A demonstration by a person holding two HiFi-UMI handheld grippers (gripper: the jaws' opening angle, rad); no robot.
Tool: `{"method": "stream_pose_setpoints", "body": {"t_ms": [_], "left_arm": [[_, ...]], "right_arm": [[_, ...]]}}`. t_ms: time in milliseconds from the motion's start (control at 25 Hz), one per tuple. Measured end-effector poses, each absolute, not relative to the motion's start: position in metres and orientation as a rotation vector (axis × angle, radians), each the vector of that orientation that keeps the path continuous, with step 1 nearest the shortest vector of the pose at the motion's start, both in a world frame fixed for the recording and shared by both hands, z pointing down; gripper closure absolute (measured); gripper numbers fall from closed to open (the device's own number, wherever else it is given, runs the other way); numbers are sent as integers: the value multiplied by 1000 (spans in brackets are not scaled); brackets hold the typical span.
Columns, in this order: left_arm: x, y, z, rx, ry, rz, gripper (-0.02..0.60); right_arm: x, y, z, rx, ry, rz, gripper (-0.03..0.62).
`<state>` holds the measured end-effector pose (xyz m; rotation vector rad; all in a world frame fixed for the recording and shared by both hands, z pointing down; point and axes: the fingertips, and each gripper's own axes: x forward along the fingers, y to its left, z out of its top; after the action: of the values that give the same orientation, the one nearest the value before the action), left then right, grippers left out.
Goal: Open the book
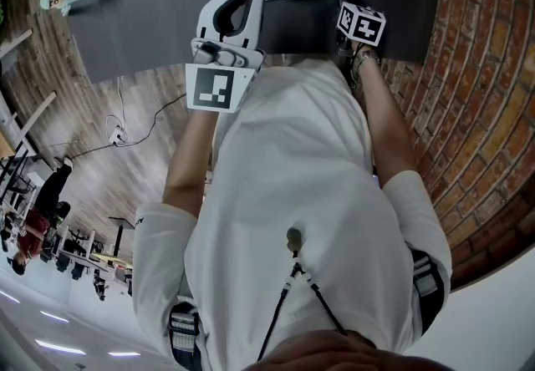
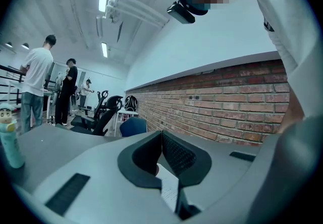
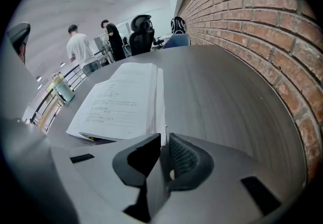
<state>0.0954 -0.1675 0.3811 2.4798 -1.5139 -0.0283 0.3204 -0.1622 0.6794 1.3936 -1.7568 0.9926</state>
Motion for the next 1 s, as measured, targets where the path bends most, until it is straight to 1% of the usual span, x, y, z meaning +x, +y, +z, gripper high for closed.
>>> {"method": "stream_pose_setpoints", "body": {"t_ms": [40,120,320,360,400,480,680,1000], "left_arm": [[94,-168,381,2480,-1515,-31,558],[92,-168,381,2481,-1517,-33,558],[91,-165,380,2481,-1514,-36,558],[92,-164,380,2483,-1512,-35,558],[92,-163,380,2485,-1511,-35,558],[90,-161,380,2484,-1511,-39,558],[83,-155,378,2484,-1515,-44,558],[72,-143,370,2491,-1524,-66,558]], "right_arm": [[320,-161,678,1397,-1764,999,541],[319,-160,676,1400,-1773,1010,437],[320,-159,666,1452,-1774,970,431],[319,-159,663,1467,-1783,959,435],[317,-160,659,1485,-1790,944,457],[313,-162,650,1521,-1803,913,537],[286,-165,626,1527,-1894,914,559],[221,-164,569,1415,-2161,868,559]]}}
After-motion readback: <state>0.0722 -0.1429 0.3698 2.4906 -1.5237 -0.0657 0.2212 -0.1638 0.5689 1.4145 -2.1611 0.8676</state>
